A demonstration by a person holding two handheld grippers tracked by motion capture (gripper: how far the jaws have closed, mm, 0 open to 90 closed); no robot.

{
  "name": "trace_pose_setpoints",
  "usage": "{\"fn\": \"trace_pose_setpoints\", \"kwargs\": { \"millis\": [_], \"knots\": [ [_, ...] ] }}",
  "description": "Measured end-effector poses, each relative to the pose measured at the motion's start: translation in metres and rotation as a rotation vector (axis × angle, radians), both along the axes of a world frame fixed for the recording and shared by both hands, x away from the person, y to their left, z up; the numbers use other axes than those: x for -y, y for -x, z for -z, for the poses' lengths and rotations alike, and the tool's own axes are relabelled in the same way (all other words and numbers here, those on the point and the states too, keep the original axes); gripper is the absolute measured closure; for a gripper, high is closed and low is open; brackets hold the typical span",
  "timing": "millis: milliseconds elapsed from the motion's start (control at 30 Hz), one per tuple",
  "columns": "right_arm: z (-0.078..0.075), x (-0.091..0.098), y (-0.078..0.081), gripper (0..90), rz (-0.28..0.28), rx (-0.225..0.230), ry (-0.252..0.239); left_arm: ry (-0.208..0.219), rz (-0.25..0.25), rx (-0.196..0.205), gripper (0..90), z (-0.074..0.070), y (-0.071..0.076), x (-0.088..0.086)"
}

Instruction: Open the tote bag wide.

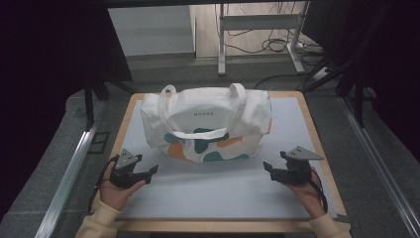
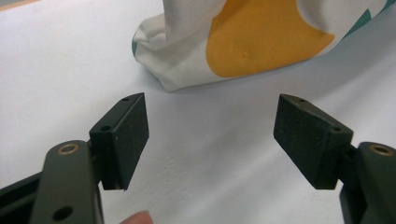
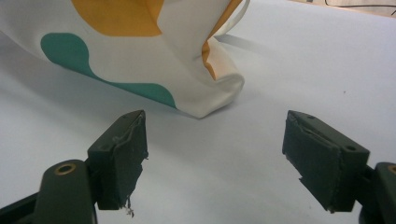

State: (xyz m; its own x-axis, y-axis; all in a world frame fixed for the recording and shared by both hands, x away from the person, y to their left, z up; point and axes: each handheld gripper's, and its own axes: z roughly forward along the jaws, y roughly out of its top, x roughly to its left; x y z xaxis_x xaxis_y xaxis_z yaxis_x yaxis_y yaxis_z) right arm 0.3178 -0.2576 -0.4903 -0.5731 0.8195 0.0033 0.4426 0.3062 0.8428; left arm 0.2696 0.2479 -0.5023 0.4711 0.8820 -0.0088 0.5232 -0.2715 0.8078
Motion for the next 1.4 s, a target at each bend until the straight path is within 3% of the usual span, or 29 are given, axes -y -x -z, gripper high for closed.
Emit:
{"fn": "trace_pose_setpoints", "kwargs": {
  "millis": [200, 900, 1400],
  "knots": [
    [-0.006, -0.002, -0.002, 23.6, -0.002, 0.016, 0.000, 0.000, 0.011, 0.035, 26.6, -0.008, 0.000, 0.000],
    [-0.034, -0.013, -0.015, 24.7, -0.015, 0.053, -0.036, 0.046, 0.022, 0.040, 27.4, -0.037, -0.013, 0.000],
    [-0.050, -0.013, -0.025, 26.9, -0.016, 0.068, -0.060, 0.059, 0.012, 0.053, 27.6, -0.047, -0.019, -0.002]
  ]
}}
